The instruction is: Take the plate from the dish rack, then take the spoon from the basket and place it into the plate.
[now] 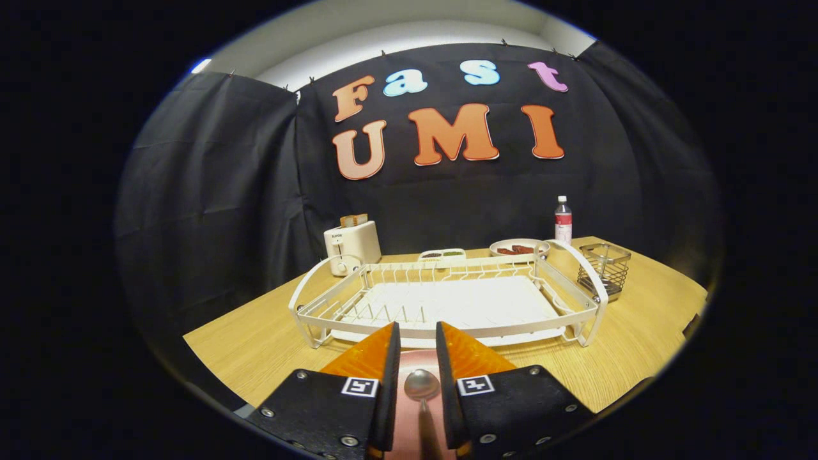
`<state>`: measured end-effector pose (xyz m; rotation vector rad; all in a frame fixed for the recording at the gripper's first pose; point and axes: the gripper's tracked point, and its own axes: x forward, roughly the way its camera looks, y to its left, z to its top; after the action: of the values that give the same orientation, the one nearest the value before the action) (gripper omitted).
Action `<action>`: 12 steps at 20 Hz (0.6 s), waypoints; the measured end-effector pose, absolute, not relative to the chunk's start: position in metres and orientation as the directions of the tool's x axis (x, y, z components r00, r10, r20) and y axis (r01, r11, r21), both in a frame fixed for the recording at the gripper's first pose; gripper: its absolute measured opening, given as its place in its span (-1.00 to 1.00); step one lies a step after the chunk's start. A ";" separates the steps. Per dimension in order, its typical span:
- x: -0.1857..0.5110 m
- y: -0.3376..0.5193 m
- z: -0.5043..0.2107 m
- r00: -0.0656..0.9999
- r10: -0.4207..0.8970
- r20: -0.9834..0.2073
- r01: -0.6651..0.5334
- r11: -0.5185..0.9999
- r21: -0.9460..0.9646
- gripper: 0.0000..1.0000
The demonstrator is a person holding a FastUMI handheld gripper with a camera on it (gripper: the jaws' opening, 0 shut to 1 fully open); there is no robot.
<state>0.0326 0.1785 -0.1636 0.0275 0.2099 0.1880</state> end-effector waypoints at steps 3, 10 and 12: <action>0.035 0.170 -0.169 0.960 0.172 -0.222 -0.169 0.985 0.032 0.23; 0.036 0.128 -0.147 0.971 0.130 -0.201 -0.134 0.991 -0.006 0.94; 0.039 0.107 -0.141 0.975 0.104 -0.196 -0.110 0.994 -0.019 0.94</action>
<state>0.0394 0.1067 -0.1412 -0.0301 0.1960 0.1081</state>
